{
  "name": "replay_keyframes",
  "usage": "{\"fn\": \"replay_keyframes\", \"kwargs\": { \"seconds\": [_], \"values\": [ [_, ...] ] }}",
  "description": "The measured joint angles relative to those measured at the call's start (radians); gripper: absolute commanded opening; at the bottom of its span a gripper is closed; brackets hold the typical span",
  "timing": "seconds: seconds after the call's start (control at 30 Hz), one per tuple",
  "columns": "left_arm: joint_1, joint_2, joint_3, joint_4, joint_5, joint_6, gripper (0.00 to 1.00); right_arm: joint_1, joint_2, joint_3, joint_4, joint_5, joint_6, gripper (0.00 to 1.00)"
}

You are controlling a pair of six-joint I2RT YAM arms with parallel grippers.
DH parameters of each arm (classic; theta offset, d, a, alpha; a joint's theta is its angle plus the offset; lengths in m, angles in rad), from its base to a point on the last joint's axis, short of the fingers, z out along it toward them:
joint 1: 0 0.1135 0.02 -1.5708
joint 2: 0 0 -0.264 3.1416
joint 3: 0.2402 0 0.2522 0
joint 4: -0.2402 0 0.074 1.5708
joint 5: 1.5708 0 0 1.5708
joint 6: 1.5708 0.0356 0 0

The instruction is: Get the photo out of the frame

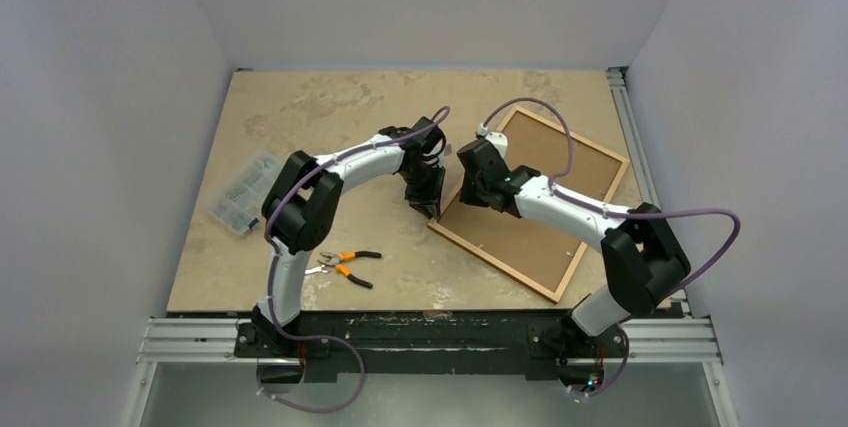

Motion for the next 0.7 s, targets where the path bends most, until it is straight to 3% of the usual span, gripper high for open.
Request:
{"fn": "replay_keyframes", "kwargs": {
  "seconds": [0.7],
  "values": [
    [-0.004,0.001,0.005,-0.005,-0.010,0.000,0.07,-0.002,-0.042,-0.027,0.032,0.019,0.002,0.00]
  ]
}}
